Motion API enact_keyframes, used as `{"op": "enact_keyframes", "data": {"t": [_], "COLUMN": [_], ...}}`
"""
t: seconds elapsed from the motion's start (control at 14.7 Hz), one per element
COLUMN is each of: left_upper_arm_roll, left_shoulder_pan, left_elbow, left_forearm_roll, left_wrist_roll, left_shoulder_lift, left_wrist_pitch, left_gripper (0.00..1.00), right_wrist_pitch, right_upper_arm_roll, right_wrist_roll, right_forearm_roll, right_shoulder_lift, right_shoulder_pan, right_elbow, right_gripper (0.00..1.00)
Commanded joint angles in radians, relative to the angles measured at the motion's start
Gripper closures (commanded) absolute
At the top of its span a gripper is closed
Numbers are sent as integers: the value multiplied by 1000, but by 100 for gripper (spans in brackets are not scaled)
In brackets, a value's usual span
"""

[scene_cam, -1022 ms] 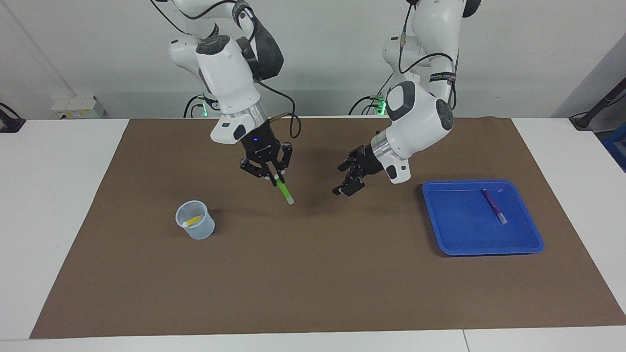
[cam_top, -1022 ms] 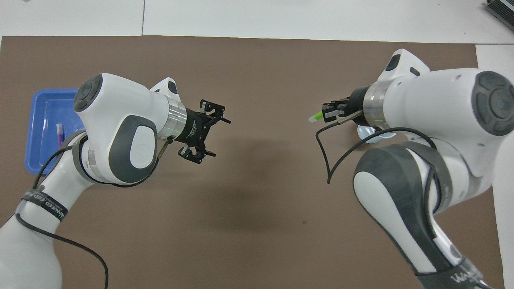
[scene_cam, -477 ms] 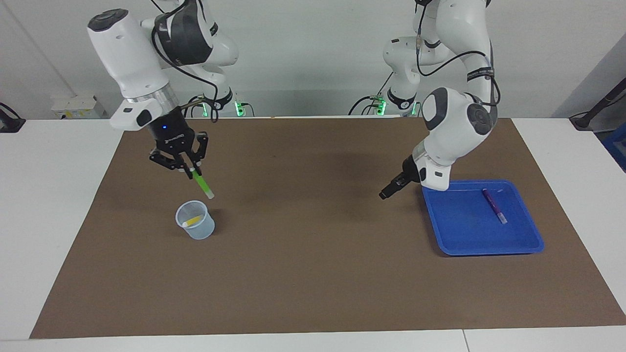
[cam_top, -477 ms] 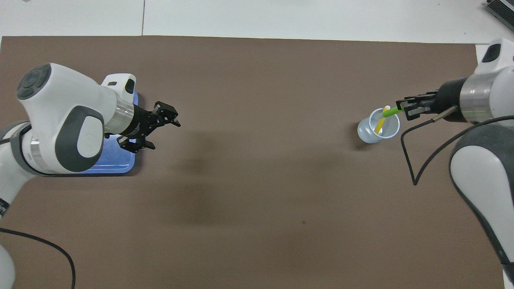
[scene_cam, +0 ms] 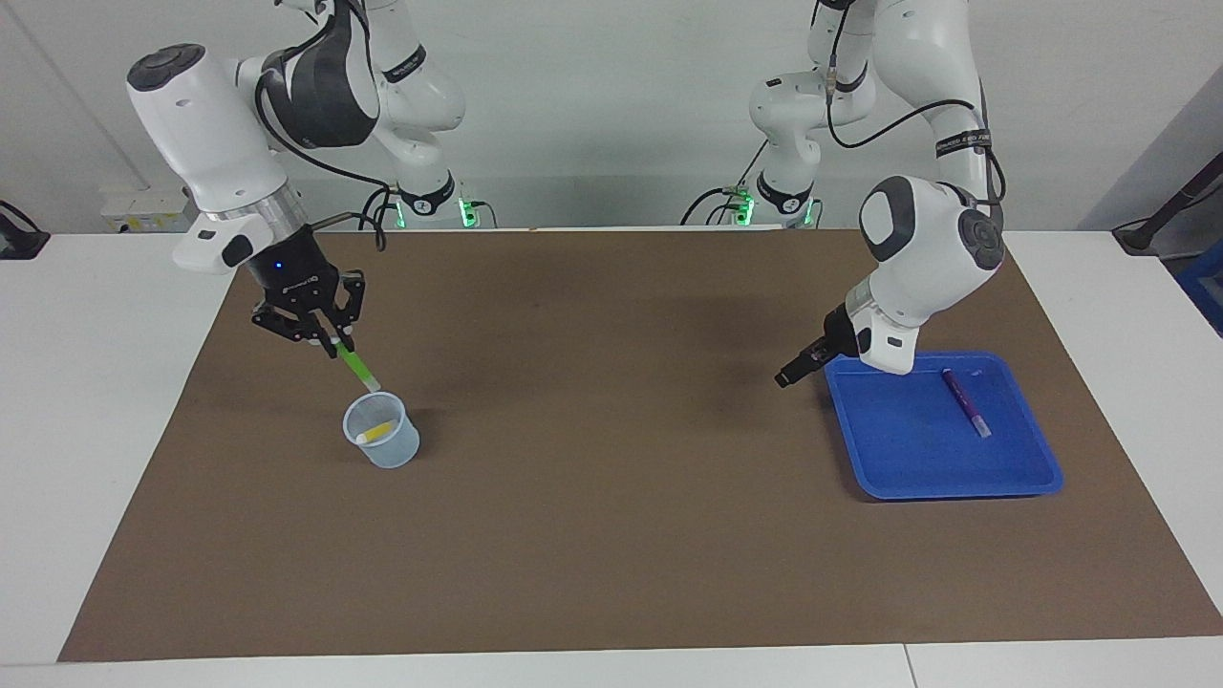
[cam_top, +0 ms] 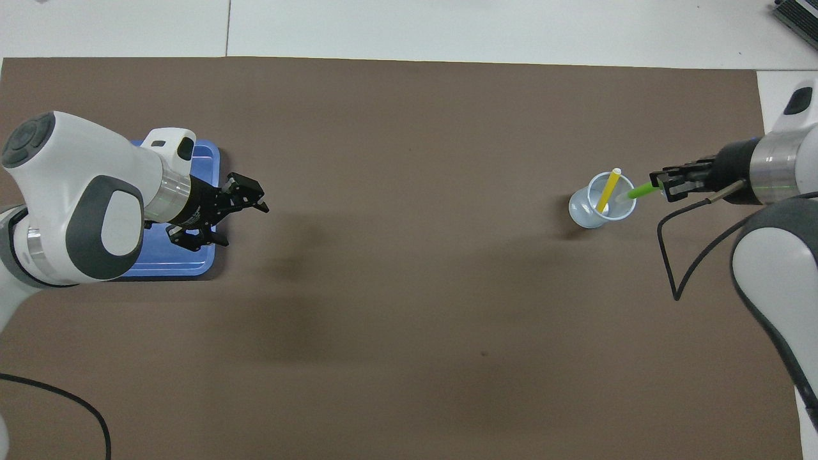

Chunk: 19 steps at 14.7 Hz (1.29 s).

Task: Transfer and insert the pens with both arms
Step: 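Insert the green pen into the cup with the right gripper, then reach the left gripper down to the purple pen in the tray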

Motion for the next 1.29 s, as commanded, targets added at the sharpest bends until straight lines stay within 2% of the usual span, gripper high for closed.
{"op": "enact_keyframes", "data": {"t": [0.0, 0.14, 0.2, 0.41, 0.55, 0.61, 0.68, 0.89, 1.23], "left_upper_arm_roll": [10, 8, 8, 12, 8, 8, 8, 8, 10], "left_shoulder_pan": [-9, -33, -32, -14, -4, 5, 31, 112, 196], "left_elbow": [-50, -50, -47, -48, -44, -48, -45, -31, 114], "left_forearm_roll": [16, 148, 205, 234, 404, 443, 444, 445, 453], "left_wrist_roll": [11, 199, 233, 238, 345, 371, 390, 564, 654], "left_shoulder_lift": [-48, -43, -40, -39, -31, -32, -29, 7, 130], "left_wrist_pitch": [0, 60, 63, 81, 130, 152, 160, 209, 189], "left_gripper": [0, 0, 0, 0, 2, 3, 0, 0, 0], "right_wrist_pitch": [35, 66, 86, 129, 136, 150, 159, 166, 233], "right_upper_arm_roll": [13, 13, 13, 13, 13, 13, 13, 13, 14], "right_wrist_roll": [-11, -11, -11, -10, -10, -10, -10, -11, -13], "right_forearm_roll": [2, 2, 4, 4, 13, 24, 28, 30, 30], "right_shoulder_lift": [-33, -32, -32, -26, -20, -20, -14, -1, 3], "right_shoulder_pan": [-25, -32, -30, -32, -32, -30, -30, -30, -21], "right_elbow": [-52, -68, -79, -102, -107, -110, -111, -111, -153], "right_gripper": [100, 100, 100, 100, 100, 100, 100, 100, 100]}}
